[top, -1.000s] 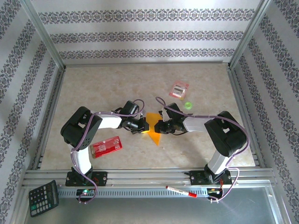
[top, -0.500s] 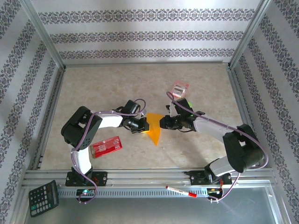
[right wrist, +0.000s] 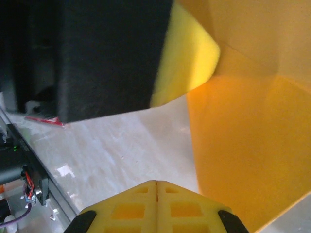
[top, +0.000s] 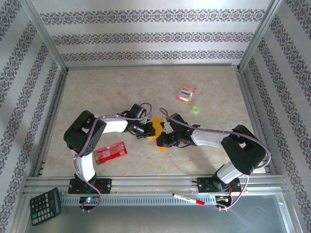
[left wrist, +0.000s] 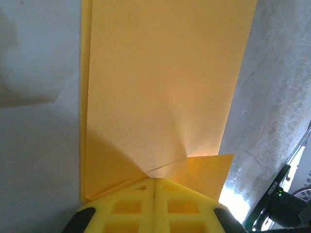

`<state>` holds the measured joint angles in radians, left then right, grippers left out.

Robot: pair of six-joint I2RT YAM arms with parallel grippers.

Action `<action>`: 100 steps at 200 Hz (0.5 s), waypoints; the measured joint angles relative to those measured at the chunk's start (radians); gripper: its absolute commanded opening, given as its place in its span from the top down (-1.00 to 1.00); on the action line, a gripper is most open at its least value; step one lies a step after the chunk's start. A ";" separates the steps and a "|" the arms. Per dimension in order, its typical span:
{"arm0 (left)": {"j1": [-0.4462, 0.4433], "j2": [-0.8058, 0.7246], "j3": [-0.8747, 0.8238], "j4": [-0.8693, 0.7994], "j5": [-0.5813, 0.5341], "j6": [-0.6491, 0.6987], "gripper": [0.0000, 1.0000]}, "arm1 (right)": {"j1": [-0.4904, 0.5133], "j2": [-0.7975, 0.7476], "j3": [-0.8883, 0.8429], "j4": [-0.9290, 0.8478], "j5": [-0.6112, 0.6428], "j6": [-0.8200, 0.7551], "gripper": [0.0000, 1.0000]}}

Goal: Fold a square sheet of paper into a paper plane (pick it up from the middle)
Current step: Third fold the triangle at the center of the table.

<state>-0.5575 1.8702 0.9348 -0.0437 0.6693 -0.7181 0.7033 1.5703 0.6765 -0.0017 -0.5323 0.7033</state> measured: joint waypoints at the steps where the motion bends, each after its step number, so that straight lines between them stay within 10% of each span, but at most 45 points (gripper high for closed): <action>1: 0.000 0.000 0.000 0.000 0.000 0.000 1.00 | 0.000 0.002 0.000 0.000 0.000 0.000 0.93; 100: -0.003 0.000 0.002 -0.004 -0.008 0.005 1.00 | 0.000 0.056 -0.054 0.074 -0.004 -0.002 1.00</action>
<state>-0.5610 1.8702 0.9363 -0.0479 0.6617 -0.7132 0.7033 1.6264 0.6224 0.0723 -0.5365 0.7013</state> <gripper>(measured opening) 0.049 0.040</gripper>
